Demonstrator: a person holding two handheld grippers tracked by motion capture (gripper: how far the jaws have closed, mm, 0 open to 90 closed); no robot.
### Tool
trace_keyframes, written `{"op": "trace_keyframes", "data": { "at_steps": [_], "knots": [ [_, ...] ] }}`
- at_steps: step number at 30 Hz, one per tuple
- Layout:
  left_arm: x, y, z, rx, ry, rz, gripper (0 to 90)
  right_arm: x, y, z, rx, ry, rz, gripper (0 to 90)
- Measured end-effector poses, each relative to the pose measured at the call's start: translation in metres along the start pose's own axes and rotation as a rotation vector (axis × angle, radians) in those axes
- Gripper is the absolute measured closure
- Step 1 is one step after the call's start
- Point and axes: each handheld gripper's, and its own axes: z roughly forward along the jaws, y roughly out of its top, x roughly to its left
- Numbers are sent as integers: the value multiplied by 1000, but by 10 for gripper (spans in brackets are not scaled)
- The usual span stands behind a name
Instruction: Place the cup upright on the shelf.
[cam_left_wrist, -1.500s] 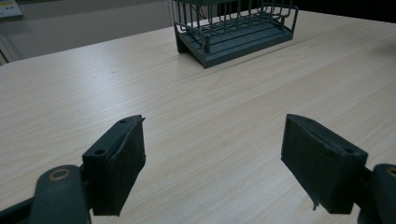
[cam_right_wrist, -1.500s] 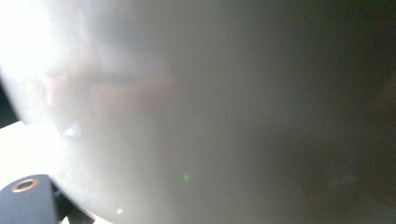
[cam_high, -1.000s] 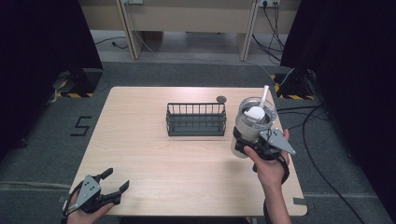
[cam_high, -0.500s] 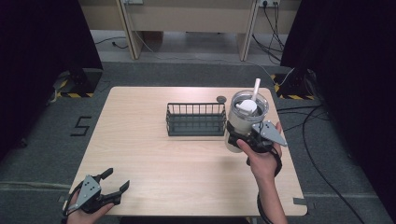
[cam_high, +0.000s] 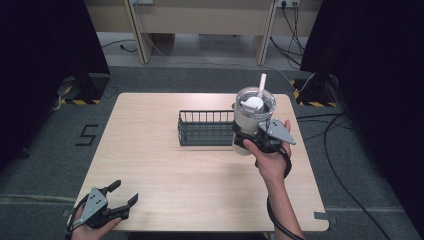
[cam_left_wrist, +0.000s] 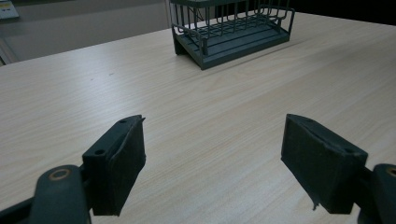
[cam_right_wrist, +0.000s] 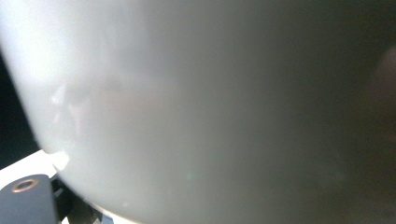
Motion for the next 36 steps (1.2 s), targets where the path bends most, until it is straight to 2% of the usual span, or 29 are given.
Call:
{"op": "trace_keyframes", "data": {
  "at_steps": [11, 32, 36],
  "knots": [
    [1, 0, -1, -3, -1, 0, 210, 15, 7, 25, 0, 32, 8, 100],
    [0, 0, 0, -5, -5, -5, 210, 28, 12, 60, 16, 47, 22, 100],
    [1, 0, -1, -4, -3, -6, 210, 30, 14, 67, 20, 49, 8, 100]
  ]
}}
